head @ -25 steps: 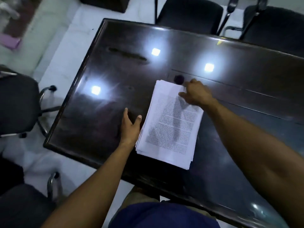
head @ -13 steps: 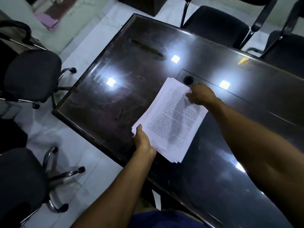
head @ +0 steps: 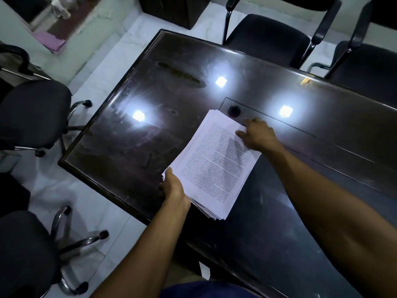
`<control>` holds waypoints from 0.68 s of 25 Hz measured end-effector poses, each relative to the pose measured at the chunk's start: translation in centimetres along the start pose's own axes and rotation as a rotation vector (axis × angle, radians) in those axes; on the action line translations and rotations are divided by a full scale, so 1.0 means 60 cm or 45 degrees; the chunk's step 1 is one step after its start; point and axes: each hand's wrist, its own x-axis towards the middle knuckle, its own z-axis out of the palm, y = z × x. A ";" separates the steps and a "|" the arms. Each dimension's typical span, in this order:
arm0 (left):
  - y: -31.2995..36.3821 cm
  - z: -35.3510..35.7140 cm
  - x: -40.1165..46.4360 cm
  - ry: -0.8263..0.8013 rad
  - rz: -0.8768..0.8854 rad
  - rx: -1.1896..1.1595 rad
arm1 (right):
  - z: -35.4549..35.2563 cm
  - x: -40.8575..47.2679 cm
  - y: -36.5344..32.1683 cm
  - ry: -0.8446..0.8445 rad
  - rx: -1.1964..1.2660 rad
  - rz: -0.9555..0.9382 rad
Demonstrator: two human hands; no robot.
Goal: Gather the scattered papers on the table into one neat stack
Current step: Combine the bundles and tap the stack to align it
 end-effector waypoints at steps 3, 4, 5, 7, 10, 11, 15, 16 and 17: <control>0.053 0.002 0.016 0.151 0.418 0.410 | 0.017 -0.064 0.023 0.264 0.478 0.278; 0.072 0.011 0.010 0.053 0.558 0.540 | 0.027 -0.095 0.025 0.347 0.690 0.376; 0.087 0.026 0.007 -0.087 0.643 0.676 | 0.039 -0.129 0.021 0.404 0.897 0.467; 0.106 0.055 0.009 -0.375 0.716 0.983 | 0.073 -0.194 -0.002 0.374 1.238 0.601; 0.110 0.077 0.033 -0.696 0.785 1.378 | 0.135 -0.265 -0.061 0.279 1.420 0.667; 0.105 0.083 0.049 -0.752 0.814 1.450 | 0.153 -0.272 -0.081 0.304 1.410 0.658; 0.092 0.081 0.096 -0.899 0.830 1.503 | 0.179 -0.242 -0.148 0.378 1.241 0.759; 0.104 0.081 0.073 -0.913 0.836 1.510 | 0.178 -0.233 -0.153 0.396 1.229 0.813; 0.116 0.084 0.063 -0.916 0.829 1.529 | 0.176 -0.227 -0.153 0.425 1.252 0.865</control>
